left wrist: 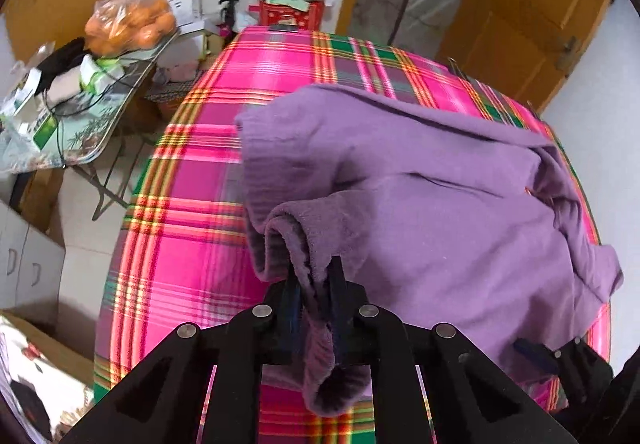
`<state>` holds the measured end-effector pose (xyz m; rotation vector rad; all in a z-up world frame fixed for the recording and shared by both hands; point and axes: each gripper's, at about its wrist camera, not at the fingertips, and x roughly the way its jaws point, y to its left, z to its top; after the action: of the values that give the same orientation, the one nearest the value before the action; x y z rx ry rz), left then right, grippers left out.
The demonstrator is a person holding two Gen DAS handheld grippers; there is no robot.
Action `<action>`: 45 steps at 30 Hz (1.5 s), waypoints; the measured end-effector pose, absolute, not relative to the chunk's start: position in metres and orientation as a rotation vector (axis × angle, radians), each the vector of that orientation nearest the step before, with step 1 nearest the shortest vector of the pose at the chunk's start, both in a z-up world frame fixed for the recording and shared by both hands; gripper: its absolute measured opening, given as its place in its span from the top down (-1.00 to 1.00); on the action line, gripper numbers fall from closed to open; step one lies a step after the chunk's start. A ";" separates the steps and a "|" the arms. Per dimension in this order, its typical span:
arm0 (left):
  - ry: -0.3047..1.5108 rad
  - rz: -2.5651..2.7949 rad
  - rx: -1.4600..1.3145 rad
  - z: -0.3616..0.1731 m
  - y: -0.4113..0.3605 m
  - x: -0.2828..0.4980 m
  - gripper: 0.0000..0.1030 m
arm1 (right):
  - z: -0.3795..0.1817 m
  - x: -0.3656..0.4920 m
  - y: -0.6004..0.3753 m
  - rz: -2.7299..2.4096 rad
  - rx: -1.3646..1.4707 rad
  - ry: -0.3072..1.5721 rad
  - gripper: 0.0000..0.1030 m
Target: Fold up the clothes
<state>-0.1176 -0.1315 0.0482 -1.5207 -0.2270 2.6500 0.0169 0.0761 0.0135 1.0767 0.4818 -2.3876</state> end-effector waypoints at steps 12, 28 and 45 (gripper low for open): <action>-0.423 2.639 -1.512 0.039 -0.168 -0.125 0.78 | 0.014 0.016 0.075 -2.373 1.075 0.455 0.87; -0.596 2.590 -1.489 0.042 -0.194 -0.090 0.81 | 0.050 0.050 0.100 -2.381 1.019 0.350 0.93; -0.740 2.568 -1.506 0.030 -0.228 -0.034 0.82 | 0.071 0.100 0.111 -2.289 0.993 0.311 0.93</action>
<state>-0.0343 -0.2276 0.0296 -1.5057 -0.7403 2.5684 0.1002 0.1110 0.0712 0.9933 0.3109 -2.2888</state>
